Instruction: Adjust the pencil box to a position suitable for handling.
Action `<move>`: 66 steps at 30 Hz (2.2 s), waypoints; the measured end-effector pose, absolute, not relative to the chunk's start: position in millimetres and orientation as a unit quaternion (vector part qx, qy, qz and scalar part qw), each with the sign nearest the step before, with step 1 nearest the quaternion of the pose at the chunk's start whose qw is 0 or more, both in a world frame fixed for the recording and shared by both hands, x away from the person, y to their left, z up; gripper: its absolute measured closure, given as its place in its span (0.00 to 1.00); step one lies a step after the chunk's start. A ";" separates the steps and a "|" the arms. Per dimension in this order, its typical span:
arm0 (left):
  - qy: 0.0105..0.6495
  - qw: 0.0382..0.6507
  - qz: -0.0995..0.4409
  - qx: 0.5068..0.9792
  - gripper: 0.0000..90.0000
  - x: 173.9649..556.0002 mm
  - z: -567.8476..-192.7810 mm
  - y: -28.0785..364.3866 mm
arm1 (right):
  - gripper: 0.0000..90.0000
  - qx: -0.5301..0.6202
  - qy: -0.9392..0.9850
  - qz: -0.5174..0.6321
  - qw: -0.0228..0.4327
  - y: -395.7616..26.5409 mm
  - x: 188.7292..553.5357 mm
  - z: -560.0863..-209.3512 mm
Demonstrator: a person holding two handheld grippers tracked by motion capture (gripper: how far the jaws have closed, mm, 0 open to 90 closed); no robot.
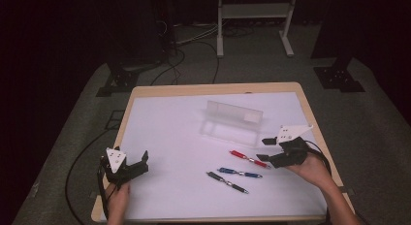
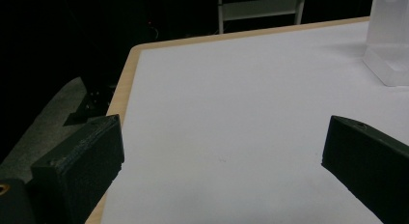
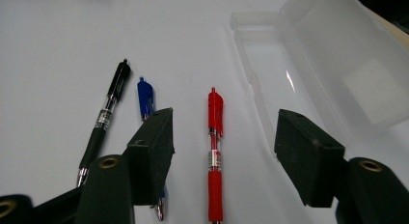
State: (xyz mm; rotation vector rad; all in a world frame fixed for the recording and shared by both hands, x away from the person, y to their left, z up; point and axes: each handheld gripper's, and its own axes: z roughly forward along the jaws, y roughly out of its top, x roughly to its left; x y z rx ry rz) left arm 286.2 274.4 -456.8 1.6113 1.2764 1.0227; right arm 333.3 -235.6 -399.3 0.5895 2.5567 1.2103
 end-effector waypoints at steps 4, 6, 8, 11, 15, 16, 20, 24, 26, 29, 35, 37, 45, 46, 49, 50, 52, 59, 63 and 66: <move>0.505 0.408 0.411 0.640 0.00 285.2 -455.9 274.0 | 0.46 0.197 0.887 0.403 0.114 -226.9 340.3 -404.9; 0.505 0.408 0.411 0.640 0.00 285.1 -455.8 274.1 | 0.48 0.197 0.888 0.400 0.109 -225.1 342.8 -406.4; 0.505 0.408 0.411 0.640 0.00 285.2 -456.0 274.2 | 0.52 0.196 0.893 0.392 0.101 -221.6 349.3 -410.2; 0.506 0.409 0.409 0.640 0.00 285.3 -456.2 275.2 | 0.56 0.196 0.900 0.380 0.088 -216.4 355.6 -415.0; 0.507 0.411 0.408 0.638 0.00 285.1 -455.7 275.8 | 0.57 0.190 0.905 0.370 0.086 -210.6 358.7 -419.9; 0.507 0.412 0.408 0.638 0.00 285.0 -455.6 275.8 | 0.58 0.189 0.906 0.368 0.085 -209.3 359.6 -421.3; 0.507 0.412 0.407 0.639 0.00 285.0 -455.7 275.9 | 0.61 0.187 0.910 0.362 0.078 -206.5 364.1 -426.9; 0.508 0.412 0.408 0.637 0.00 284.9 -455.9 276.5 | 0.64 0.188 0.912 0.358 0.070 -205.5 369.1 -432.3; 0.509 0.415 0.407 0.635 0.00 284.9 -455.9 277.0 | 0.65 0.187 0.914 0.355 0.065 -204.0 370.4 -434.6; 0.509 0.415 0.408 0.635 0.00 284.8 -455.8 276.9 | 0.67 0.180 0.918 0.349 0.062 -201.0 371.1 -437.4; 0.508 0.415 0.402 0.639 0.00 285.0 -455.8 276.8 | 0.67 0.174 0.924 0.336 0.059 -197.1 373.2 -442.3; 0.509 0.417 0.400 0.638 0.00 285.0 -455.9 277.1 | 0.67 0.173 0.925 0.334 0.059 -196.4 373.8 -443.6; 0.511 0.418 0.400 0.636 0.00 285.8 -456.1 276.5 | 0.69 0.173 0.930 0.318 0.060 -193.4 376.3 -451.5; 0.511 0.416 0.400 0.637 0.00 285.6 -456.0 276.5 | 0.70 0.172 0.931 0.317 0.060 -193.3 376.5 -451.8; 0.511 0.417 0.400 0.636 0.00 285.9 -456.1 276.5 | 0.72 0.171 0.933 0.310 0.062 -192.8 376.4 -452.9; 0.511 0.417 0.400 0.636 0.00 285.9 -456.1 276.5 | 0.73 0.169 0.934 0.309 0.063 -192.7 376.5 -453.7; 0.511 0.416 0.400 0.637 0.00 285.8 -455.9 276.8 | 0.74 0.170 0.936 0.303 0.061 -192.4 376.8 -455.2; 0.511 0.415 0.401 0.637 0.00 286.0 -456.0 276.8 | 0.82 0.169 0.937 0.300 0.055 -191.4 377.2 -457.7; 0.510 0.414 0.404 0.636 0.00 285.6 -455.8 276.3 | 0.85 0.171 0.937 0.300 0.054 -190.7 376.4 -457.7; 0.510 0.412 0.404 0.637 0.00 285.3 -455.7 276.1 | 0.86 0.170 0.937 0.300 0.054 -191.0 377.1 -457.8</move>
